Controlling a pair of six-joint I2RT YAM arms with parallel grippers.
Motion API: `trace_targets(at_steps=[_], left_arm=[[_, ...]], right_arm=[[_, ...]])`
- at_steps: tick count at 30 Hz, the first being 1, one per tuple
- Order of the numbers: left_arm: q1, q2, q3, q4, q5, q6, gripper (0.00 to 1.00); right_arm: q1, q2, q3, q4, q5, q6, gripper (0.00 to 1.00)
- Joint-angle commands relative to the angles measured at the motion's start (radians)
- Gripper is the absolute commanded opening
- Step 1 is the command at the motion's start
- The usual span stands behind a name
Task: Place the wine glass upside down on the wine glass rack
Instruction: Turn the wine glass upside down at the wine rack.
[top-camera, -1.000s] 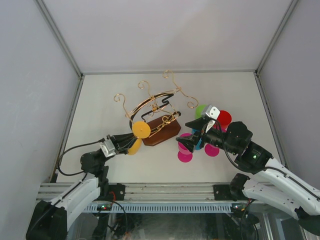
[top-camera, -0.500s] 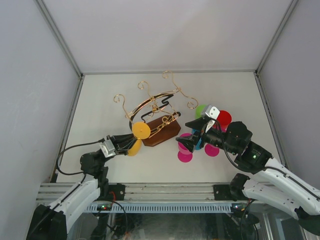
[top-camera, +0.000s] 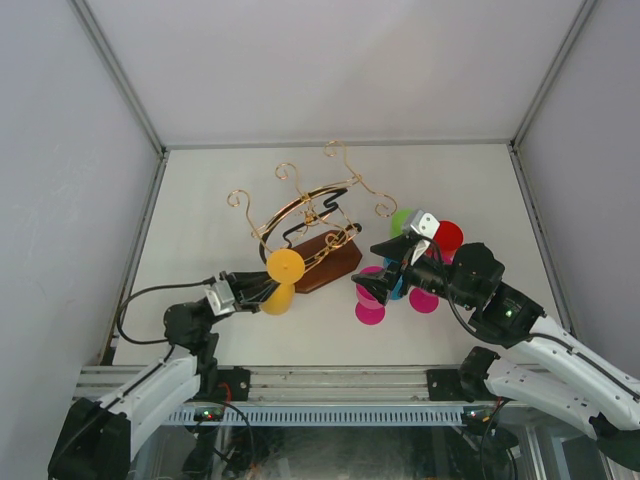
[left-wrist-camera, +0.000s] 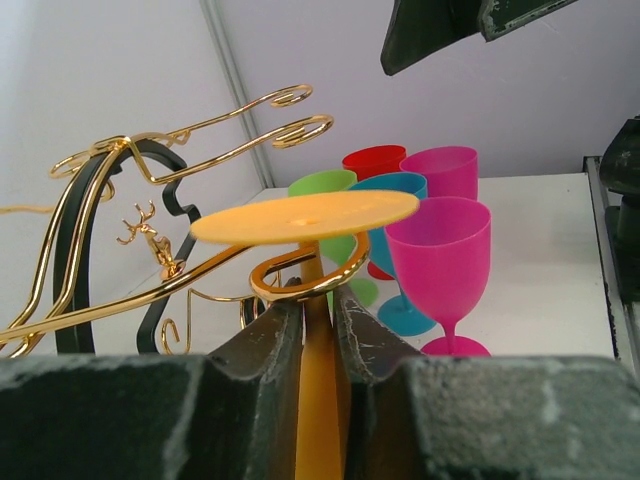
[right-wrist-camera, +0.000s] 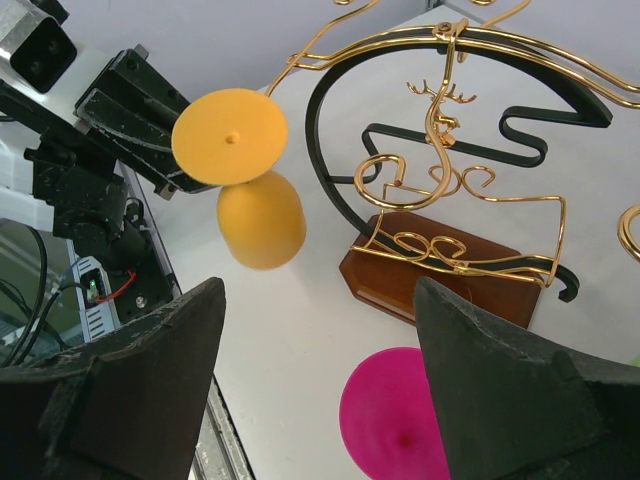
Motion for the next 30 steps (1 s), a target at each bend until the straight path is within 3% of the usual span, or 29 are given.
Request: trace_targets(at_steps=[1, 13, 19, 30], left_arm=[[-0.009, -0.02, -0.103, 0.051, 0.019, 0.005, 0.18], [-0.013, -0.058, -0.125, 0.051, 0.0, -0.016, 0.09], [-0.012, -0.179, -0.185, 0.042, -0.091, -0.034, 0.03], [-0.012, -0.462, -0.194, -0.292, -0.213, -0.004, 0.0]], right_arm=[[-0.007, -0.005, 0.042, 0.035, 0.002, 0.012, 0.76], [-0.008, -0.009, 0.042, 0.03, -0.001, 0.01, 0.76], [-0.008, -0.01, 0.042, 0.022, -0.002, 0.007, 0.76], [-0.01, -0.004, 0.042, 0.025, -0.004, 0.007, 0.76]])
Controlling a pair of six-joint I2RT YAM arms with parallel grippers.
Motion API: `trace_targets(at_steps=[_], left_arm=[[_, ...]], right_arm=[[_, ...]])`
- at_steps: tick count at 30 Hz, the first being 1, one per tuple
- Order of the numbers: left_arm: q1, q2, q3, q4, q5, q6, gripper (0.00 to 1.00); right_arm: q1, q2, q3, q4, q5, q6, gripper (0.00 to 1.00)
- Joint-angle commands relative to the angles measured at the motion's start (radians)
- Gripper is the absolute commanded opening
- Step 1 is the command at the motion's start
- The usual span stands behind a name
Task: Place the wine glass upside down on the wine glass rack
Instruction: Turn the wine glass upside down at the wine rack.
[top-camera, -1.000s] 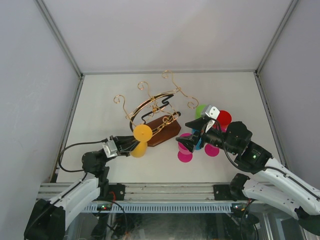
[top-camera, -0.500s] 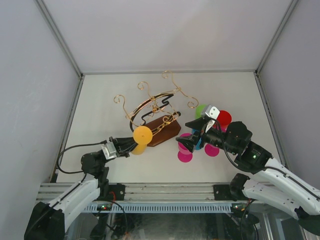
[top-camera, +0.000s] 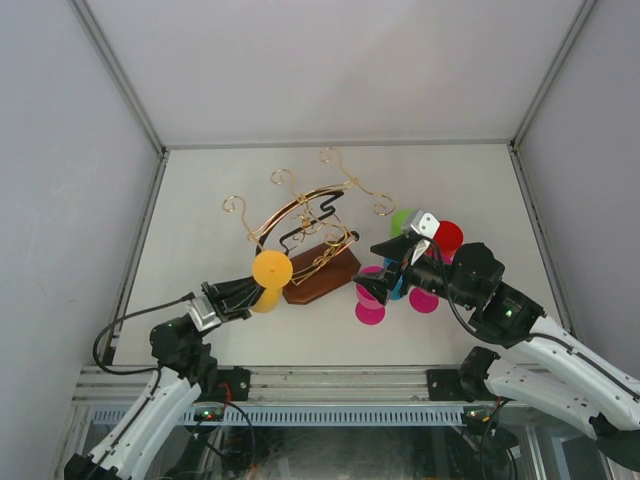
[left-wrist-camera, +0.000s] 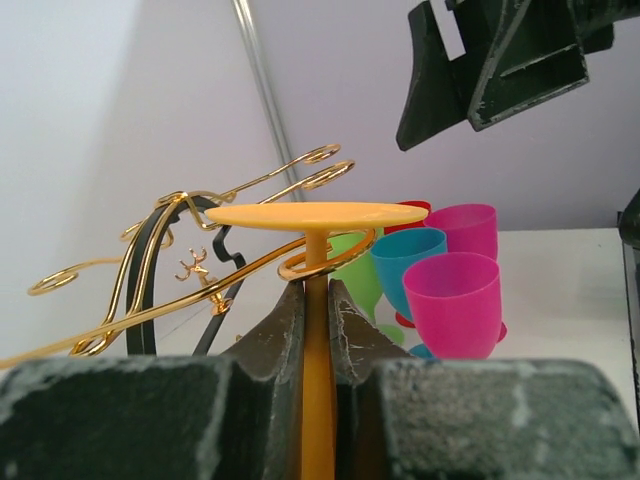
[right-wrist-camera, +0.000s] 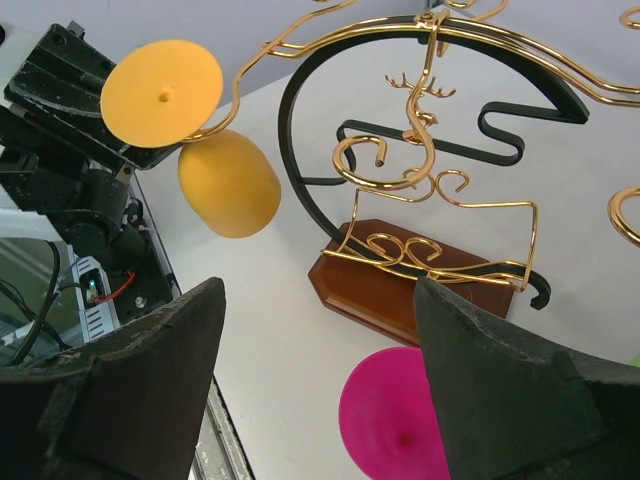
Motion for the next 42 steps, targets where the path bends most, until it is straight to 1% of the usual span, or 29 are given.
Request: trace_targets(at_steps=[1, 2, 4, 13, 18, 22, 24, 25, 31, 34, 36, 38, 42], left_arm=[[-0.005, -0.06, -0.194, -0.028, -0.136, 0.017, 0.0], [-0.005, -0.061, -0.195, -0.039, -0.165, 0.018, 0.01], [-0.005, -0.049, -0.195, -0.049, -0.193, 0.021, 0.05], [-0.005, 0.049, -0.18, -0.048, -0.196, 0.017, 0.13], [-0.005, 0.023, -0.194, -0.051, -0.19, 0.002, 0.2], [-0.005, -0.017, -0.195, -0.091, -0.183, 0.002, 0.26], [-0.005, -0.03, -0.195, -0.107, -0.182, 0.004, 0.37], [-0.005, -0.035, -0.195, -0.112, -0.184, 0.005, 0.39], [-0.005, -0.031, -0.193, -0.115, -0.186, 0.003, 0.41], [-0.005, -0.032, -0.193, -0.12, -0.199, -0.011, 0.44], [-0.005, -0.04, -0.193, -0.14, -0.213, -0.025, 0.46], [-0.005, -0.055, -0.193, -0.171, -0.233, -0.042, 0.47], [-0.005, -0.101, -0.194, -0.215, -0.241, -0.051, 0.48]], right_arm=[[-0.008, -0.003, 0.041, 0.026, 0.0, 0.007, 0.76], [-0.008, -0.002, 0.041, 0.028, 0.0, 0.006, 0.76], [-0.008, -0.002, 0.042, 0.027, 0.002, 0.007, 0.76], [-0.008, 0.001, 0.043, 0.031, 0.006, 0.008, 0.76], [-0.008, 0.004, 0.044, 0.037, 0.009, 0.007, 0.76], [-0.008, 0.008, 0.047, 0.031, 0.01, 0.003, 0.76], [-0.008, 0.01, 0.057, 0.021, 0.015, -0.001, 0.76], [-0.009, 0.011, 0.06, 0.017, 0.018, -0.004, 0.76], [-0.009, 0.012, 0.096, -0.026, 0.061, -0.023, 0.76], [-0.012, 0.031, 0.15, -0.071, 0.081, -0.033, 0.76], [-0.013, 0.071, 0.208, -0.119, 0.097, -0.021, 0.75], [-0.02, 0.129, 0.287, -0.197, 0.13, 0.033, 0.74], [-0.031, 0.273, 0.469, -0.336, 0.134, 0.117, 0.71]])
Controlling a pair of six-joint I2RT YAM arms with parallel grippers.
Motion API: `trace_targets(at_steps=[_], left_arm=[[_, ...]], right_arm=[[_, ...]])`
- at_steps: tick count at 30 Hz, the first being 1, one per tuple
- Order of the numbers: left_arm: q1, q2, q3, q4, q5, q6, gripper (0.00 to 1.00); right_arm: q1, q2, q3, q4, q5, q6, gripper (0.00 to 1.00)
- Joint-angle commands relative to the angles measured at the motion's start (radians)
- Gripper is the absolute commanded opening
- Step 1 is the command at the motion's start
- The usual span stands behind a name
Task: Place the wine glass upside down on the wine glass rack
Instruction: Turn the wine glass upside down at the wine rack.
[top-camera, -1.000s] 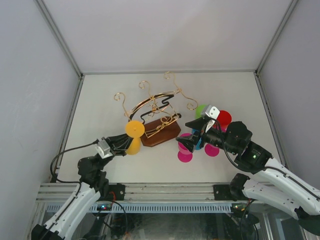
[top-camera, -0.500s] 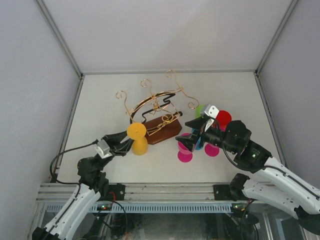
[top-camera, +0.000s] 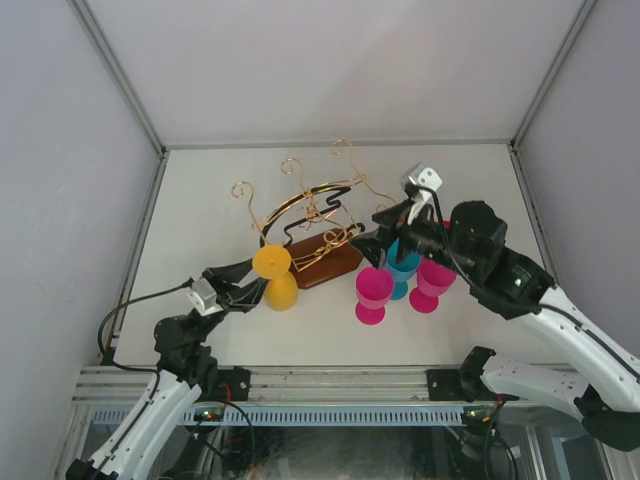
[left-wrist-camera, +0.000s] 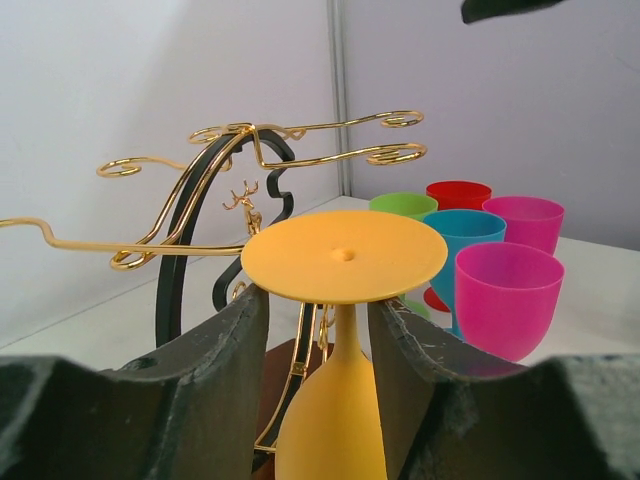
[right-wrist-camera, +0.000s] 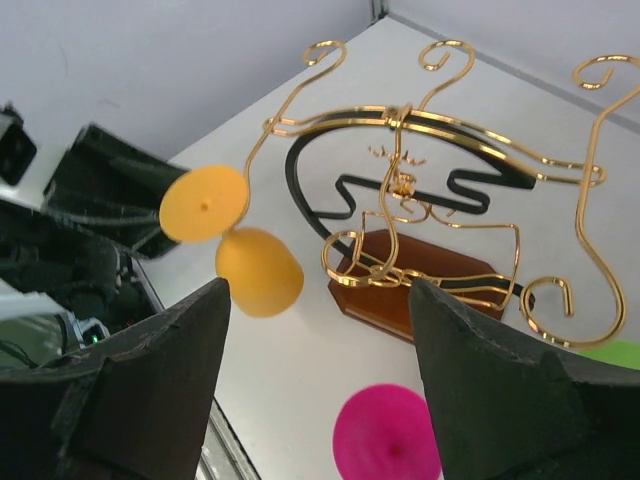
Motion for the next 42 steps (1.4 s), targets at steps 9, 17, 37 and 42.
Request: trace_targets(at_steps=[9, 17, 37, 42], left_arm=[[-0.003, -0.08, -0.193, -0.049, -0.045, -0.04, 0.5], [-0.003, -0.047, -0.183, -0.047, -0.033, -0.04, 0.52], [-0.003, -0.04, -0.18, -0.048, -0.055, -0.042, 0.56], [-0.003, -0.037, -0.181, -0.048, -0.064, -0.046, 0.66]], right_arm=[[-0.008, 0.39, 0.396, -0.212, 0.006, 0.161, 0.68], [0.004, 0.616, 0.599, -0.294, 0.047, 0.116, 0.66], [-0.018, 0.868, 0.761, -0.339, 0.192, 0.07, 0.28], [-0.036, 0.88, 0.757, -0.295, 0.216, 0.078, 0.16]])
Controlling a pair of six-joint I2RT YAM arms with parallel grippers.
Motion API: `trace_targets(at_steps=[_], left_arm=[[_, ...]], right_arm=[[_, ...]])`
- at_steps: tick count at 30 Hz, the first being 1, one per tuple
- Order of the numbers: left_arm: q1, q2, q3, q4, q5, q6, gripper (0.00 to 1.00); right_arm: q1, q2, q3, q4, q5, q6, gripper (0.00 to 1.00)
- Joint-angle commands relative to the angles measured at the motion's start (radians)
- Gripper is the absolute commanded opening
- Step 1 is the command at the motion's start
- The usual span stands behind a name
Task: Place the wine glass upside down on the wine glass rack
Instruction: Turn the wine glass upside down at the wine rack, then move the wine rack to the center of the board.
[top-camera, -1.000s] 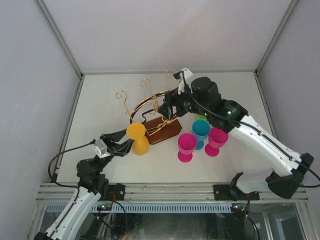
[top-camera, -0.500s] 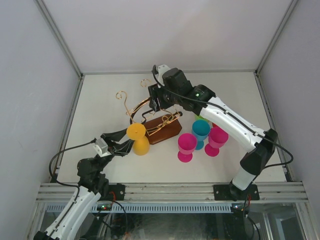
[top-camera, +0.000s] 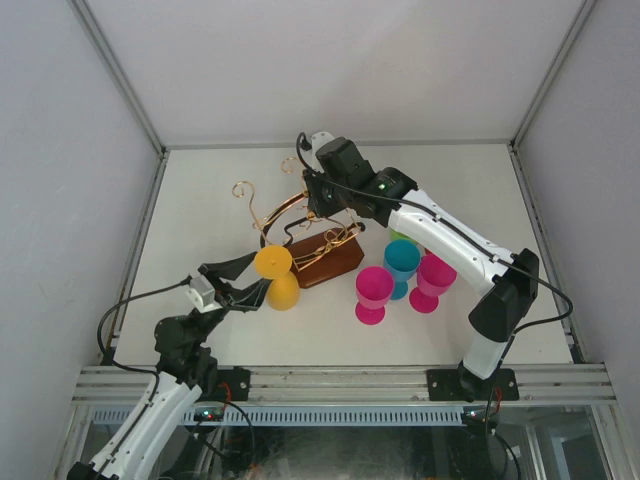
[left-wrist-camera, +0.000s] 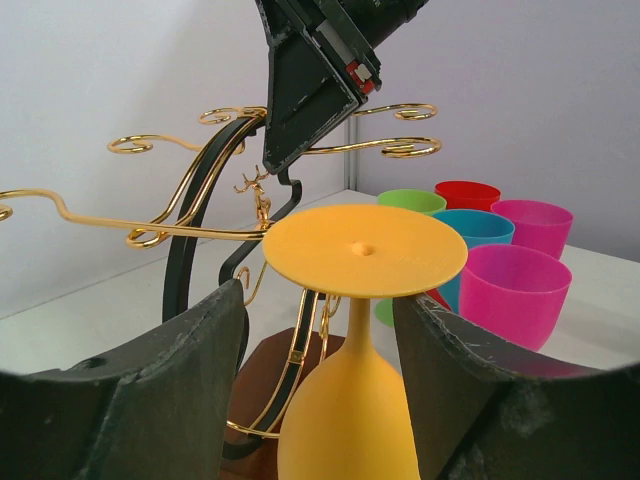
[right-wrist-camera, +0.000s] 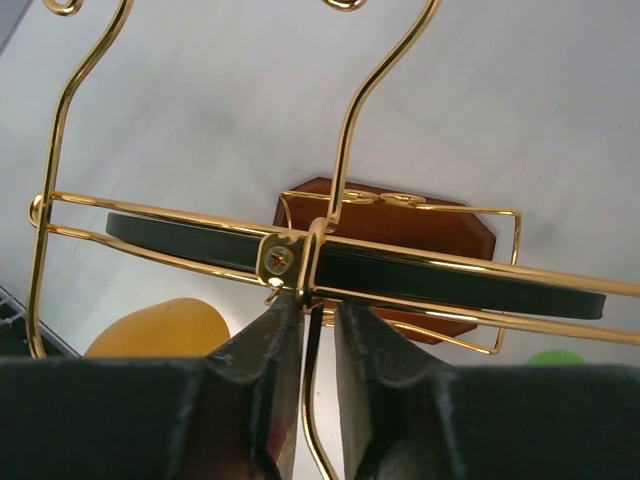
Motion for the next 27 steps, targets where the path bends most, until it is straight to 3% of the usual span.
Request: trace_targets(at_steps=[1, 16, 27], left_arm=[[-0.003, 0.014, -0.18, 0.029, -0.021, -0.014, 0.66], [-0.003, 0.027, -0.178, 0.029, -0.061, -0.021, 0.7], [-0.002, 0.054, -0.17, 0.028, -0.12, -0.044, 0.71]], right_arm=[[-0.023, 0.004, 0.04, 0.082, 0.051, 0.001, 0.16], [-0.089, 0.013, 0.007, 0.23, 0.152, 0.005, 0.02], [-0.174, 0.105, 0.094, 0.273, 0.132, 0.012, 0.02]])
